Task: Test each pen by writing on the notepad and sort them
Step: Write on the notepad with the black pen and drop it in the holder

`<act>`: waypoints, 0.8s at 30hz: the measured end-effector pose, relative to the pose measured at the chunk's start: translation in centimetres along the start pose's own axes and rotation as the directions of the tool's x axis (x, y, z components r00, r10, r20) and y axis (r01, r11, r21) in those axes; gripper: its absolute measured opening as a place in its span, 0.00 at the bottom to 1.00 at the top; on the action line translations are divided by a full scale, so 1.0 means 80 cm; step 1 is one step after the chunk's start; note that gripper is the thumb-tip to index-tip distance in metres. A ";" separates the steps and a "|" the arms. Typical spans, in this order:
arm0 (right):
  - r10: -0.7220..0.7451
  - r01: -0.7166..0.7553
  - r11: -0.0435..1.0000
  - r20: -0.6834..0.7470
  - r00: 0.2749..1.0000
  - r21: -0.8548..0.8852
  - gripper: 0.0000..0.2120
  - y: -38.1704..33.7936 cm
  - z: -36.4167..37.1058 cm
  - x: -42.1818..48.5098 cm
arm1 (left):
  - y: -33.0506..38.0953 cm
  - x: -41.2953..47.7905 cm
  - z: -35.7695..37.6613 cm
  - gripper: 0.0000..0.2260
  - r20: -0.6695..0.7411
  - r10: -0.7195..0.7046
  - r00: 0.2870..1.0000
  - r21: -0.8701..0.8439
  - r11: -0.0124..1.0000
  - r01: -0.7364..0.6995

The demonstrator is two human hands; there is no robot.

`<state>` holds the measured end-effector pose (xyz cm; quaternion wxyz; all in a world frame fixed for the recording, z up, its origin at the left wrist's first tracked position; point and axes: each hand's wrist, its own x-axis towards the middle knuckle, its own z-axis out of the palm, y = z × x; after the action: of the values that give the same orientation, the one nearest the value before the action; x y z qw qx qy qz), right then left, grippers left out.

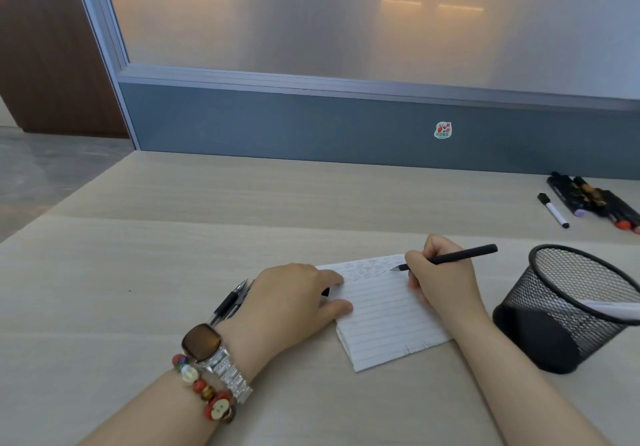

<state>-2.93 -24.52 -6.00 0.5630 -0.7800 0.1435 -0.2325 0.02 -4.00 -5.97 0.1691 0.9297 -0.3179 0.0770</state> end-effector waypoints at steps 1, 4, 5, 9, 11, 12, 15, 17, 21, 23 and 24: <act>0.000 0.000 1.000 0.005 1.000 -0.003 0.15 0.000 0.000 0.000 | 0.000 0.000 0.000 0.19 0.006 -0.003 1.000 -0.002 1.000 0.003; 0.005 -0.005 1.000 0.006 1.000 0.008 0.14 -0.002 0.001 0.000 | 0.000 0.000 -0.001 0.20 0.013 -0.004 1.000 0.004 1.000 0.004; 0.007 -0.007 1.000 0.005 1.000 0.011 0.14 -0.002 0.002 0.000 | 0.000 0.000 -0.001 0.20 0.011 -0.004 1.000 0.006 1.000 0.004; 0.012 -0.012 1.000 -0.035 0.999 -0.005 0.14 0.000 0.000 0.000 | 0.000 0.000 -0.001 0.20 0.003 -0.006 1.000 0.007 1.000 0.006; 0.003 -0.004 1.000 -0.023 1.000 -0.014 0.14 -0.001 0.000 -0.001 | -0.001 -0.001 0.000 0.20 -0.002 -0.004 1.000 0.010 1.000 0.004; -0.001 0.001 1.000 -0.015 1.000 -0.021 0.14 -0.002 0.001 -0.002 | -0.001 -0.001 0.000 0.21 -0.004 -0.004 1.000 0.011 1.000 0.004; 0.005 -0.007 0.999 -0.056 0.998 -0.043 0.14 -0.002 0.001 -0.003 | -0.001 -0.001 0.001 0.21 -0.006 -0.009 1.000 0.011 1.000 0.009; 0.005 -0.008 0.999 -0.060 0.998 -0.045 0.14 -0.002 0.001 -0.003 | 0.000 -0.001 0.000 0.21 -0.002 -0.011 1.000 0.008 1.000 0.011; 0.002 -0.005 0.998 -0.058 0.998 -0.059 0.14 -0.002 0.002 -0.005 | -0.001 -0.002 -0.001 0.20 0.011 -0.010 1.000 0.009 1.000 0.010; 0.007 -0.014 0.998 -0.115 0.993 -0.059 0.13 -0.001 0.001 -0.005 | 0.000 -0.002 -0.003 0.20 0.026 -0.005 1.000 0.010 1.000 0.005; 0.008 -0.014 0.999 -0.135 0.991 -0.045 0.12 -0.002 0.000 -0.005 | 0.002 -0.002 -0.005 0.20 0.028 0.003 1.000 0.004 1.000 -0.004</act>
<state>-3.28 -24.31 -5.93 0.5352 -0.7746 0.1908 -0.2779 -0.25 -3.89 -5.60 0.1627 0.9305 -0.3218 0.0646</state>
